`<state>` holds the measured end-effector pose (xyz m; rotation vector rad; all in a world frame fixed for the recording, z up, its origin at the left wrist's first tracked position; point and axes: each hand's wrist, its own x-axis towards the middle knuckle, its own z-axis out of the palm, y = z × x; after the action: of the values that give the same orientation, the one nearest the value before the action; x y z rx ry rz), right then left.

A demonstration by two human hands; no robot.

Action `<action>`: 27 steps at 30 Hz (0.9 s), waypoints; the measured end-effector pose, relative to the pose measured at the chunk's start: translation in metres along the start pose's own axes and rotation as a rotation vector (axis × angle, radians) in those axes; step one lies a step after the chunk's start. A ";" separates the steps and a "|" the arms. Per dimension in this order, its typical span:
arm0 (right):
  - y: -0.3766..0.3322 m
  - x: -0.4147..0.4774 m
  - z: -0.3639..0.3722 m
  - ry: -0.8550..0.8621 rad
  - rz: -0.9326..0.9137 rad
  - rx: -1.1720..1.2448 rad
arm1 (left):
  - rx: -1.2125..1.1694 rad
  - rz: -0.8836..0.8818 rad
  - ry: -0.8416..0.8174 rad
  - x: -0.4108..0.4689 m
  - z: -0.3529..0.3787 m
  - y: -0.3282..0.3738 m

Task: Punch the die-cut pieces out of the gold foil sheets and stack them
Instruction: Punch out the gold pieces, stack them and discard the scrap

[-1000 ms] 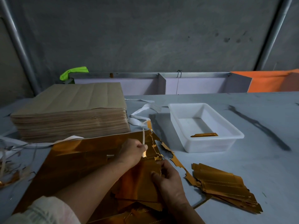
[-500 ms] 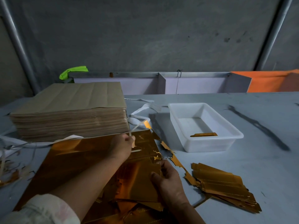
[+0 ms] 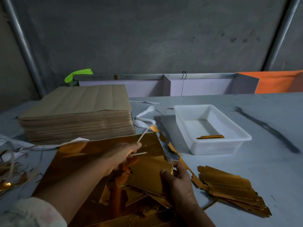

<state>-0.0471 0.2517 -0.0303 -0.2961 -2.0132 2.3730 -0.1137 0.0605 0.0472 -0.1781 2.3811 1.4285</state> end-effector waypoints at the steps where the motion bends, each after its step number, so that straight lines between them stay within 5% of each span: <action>1: 0.000 0.000 0.000 0.001 0.010 0.004 | 0.017 -0.014 -0.060 -0.002 0.000 0.001; 6: -0.001 0.000 0.000 0.000 0.036 0.018 | 0.068 -0.046 -0.205 -0.007 0.000 0.003; 17: 0.009 0.005 -0.002 -0.033 -0.026 0.094 | -0.200 0.320 0.128 -0.010 -0.002 0.000; 27: 0.005 -0.003 -0.001 -0.036 -0.109 -0.026 | 0.139 0.301 0.060 -0.017 0.016 -0.013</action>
<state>-0.0435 0.2519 -0.0346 -0.1413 -2.0213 2.3055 -0.0899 0.0671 0.0355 0.1837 2.6321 1.3904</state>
